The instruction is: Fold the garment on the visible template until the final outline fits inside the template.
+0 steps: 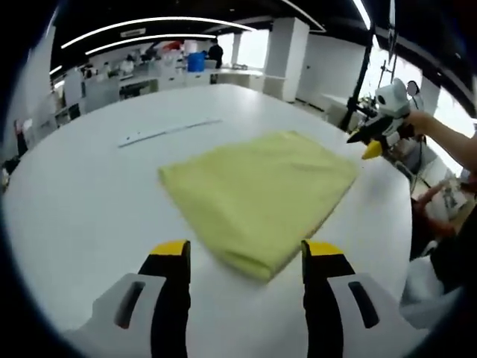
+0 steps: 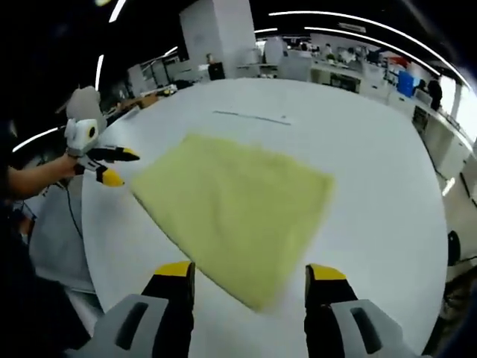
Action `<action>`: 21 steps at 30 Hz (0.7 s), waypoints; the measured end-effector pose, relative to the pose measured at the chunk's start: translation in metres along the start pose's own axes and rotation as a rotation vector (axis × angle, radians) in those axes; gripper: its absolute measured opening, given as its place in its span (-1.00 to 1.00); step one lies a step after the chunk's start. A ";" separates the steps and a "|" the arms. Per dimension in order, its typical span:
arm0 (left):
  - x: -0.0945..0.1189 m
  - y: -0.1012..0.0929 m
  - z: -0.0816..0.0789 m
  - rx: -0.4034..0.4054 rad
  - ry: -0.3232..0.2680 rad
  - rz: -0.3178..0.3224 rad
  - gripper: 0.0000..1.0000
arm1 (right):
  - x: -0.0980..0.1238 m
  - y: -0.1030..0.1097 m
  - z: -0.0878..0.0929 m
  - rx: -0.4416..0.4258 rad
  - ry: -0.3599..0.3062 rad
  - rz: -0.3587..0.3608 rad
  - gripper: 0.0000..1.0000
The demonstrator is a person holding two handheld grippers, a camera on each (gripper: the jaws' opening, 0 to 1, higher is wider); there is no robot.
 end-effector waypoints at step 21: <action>-0.008 -0.005 0.024 0.078 -0.003 -0.066 -0.48 | -0.007 -0.008 0.041 -0.045 0.003 0.055 -0.49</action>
Point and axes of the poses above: the point that each gripper's makers call its tool centre point, and the gripper's own axes: x roughly backward along the fingers, y roughly to its left, z roughly out of its underside, the point moved 7 cm from there along x, roughly backward along the fingers, and after that the axes turned 1 degree about -x, right-handed, at the moved point
